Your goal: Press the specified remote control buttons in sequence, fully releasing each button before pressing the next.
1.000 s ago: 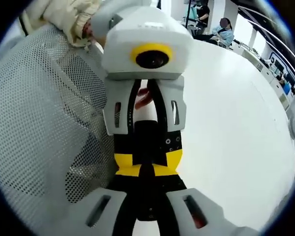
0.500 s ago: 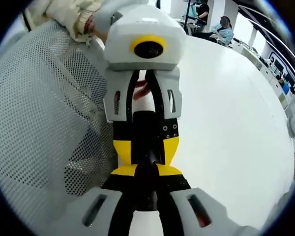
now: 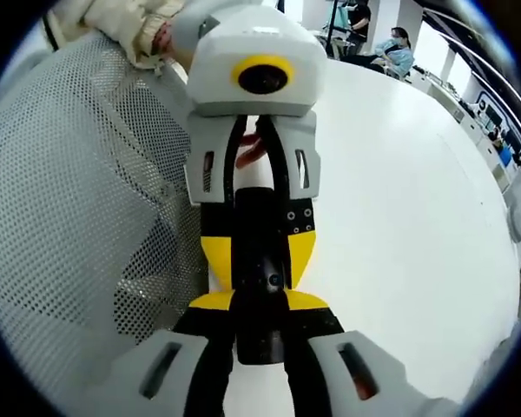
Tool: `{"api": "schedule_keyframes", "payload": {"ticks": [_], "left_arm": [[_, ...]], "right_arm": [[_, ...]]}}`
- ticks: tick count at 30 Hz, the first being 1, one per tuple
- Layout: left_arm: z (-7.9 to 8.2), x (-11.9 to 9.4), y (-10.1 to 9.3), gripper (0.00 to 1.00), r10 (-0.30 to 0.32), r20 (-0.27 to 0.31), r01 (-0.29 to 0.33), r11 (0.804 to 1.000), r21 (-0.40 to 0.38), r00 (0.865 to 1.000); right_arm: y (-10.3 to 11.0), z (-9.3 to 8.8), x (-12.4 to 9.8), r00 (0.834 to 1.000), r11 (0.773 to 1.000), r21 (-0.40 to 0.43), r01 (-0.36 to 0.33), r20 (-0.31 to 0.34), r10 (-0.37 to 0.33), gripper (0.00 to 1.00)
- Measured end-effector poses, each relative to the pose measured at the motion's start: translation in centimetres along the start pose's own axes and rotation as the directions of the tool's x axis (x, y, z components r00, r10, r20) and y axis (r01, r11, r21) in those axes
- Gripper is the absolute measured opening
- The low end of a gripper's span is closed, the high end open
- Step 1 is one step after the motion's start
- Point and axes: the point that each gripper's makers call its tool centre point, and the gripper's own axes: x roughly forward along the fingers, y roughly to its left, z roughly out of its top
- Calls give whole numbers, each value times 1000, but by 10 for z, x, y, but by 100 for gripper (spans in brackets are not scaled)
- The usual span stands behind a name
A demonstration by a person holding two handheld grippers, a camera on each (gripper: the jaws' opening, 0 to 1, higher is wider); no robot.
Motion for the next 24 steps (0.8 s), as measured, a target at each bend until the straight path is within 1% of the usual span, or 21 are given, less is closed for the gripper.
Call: {"api": "schedule_keyframes", "payload": {"ticks": [9, 16, 20, 21, 23, 24], "left_arm": [[-1, -1, 1, 27, 1, -1, -1, 1000, 2, 1000], [-1, -1, 1, 27, 1, -2, -1, 1000, 3, 1000], [0, -1, 0, 27, 1, -1, -1, 1000, 3, 1000], [0, -1, 0, 27, 1, -2, -1, 1000, 6, 1000], [0, -1, 0, 27, 1, 0, -1, 1000, 2, 1000], [0, -1, 0, 27, 1, 0, -1, 1000, 3, 1000]], "right_arm": [[-1, -1, -1, 1000, 1000, 0, -3, -5, 3, 20], [-1, -4, -2, 1000, 1000, 20, -8, 1, 8, 23], [-2, -6, -2, 1000, 1000, 17, -15, 13, 14, 23], [-1, -7, -2, 1000, 999, 26, -21, 9, 21, 24], [0, -21, 0, 998, 1000, -8, -26, -62, 25, 27], [3, -24, 3, 997, 999, -6, -32, -71, 31, 29]]}}
